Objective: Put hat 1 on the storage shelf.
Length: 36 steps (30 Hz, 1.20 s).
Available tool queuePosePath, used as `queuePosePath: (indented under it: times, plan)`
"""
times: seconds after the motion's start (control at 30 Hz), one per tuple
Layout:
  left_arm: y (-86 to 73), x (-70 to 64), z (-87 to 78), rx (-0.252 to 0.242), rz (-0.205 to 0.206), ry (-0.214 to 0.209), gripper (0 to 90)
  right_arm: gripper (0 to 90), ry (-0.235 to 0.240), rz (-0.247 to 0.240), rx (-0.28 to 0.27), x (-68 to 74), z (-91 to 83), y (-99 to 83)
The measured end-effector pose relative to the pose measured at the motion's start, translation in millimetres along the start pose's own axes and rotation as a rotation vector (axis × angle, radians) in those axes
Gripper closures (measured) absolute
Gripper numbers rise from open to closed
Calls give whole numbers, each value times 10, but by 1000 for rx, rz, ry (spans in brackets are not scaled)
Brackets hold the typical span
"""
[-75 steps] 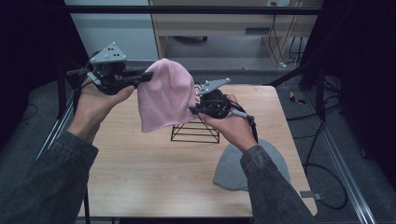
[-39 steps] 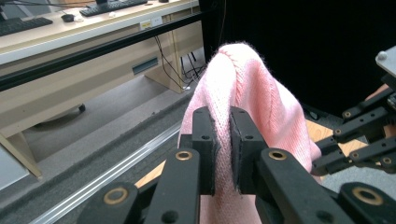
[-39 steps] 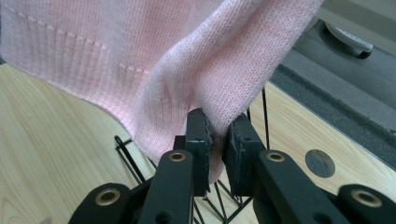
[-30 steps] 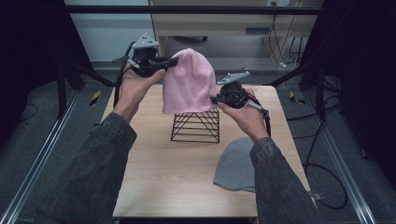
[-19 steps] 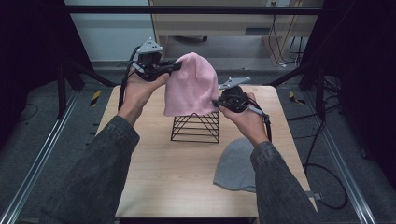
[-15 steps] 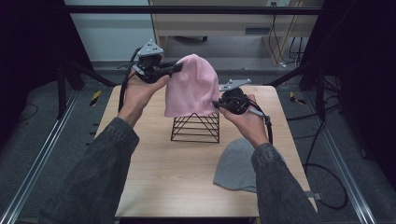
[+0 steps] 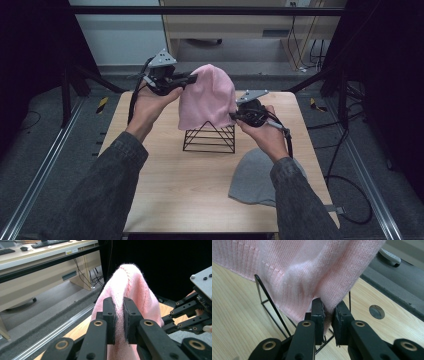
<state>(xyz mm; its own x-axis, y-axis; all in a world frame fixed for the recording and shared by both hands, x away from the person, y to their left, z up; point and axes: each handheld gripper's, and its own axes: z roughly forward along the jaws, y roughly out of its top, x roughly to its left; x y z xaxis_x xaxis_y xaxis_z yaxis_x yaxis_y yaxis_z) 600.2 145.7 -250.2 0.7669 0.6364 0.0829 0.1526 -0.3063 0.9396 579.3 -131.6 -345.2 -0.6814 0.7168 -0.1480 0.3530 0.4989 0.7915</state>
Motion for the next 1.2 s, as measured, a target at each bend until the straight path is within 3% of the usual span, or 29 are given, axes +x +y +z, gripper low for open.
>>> queuePosePath:
  times: [0.67, 1.2]
  plan:
    - [-134, -130, -18, 17, 6, -32, 814, 801, -6, -14, 12, 31, -34, -132]
    - [-252, -134, 5, 36, -5, -39, 814, 799, 6, -13, 38, 66, 31, -226]
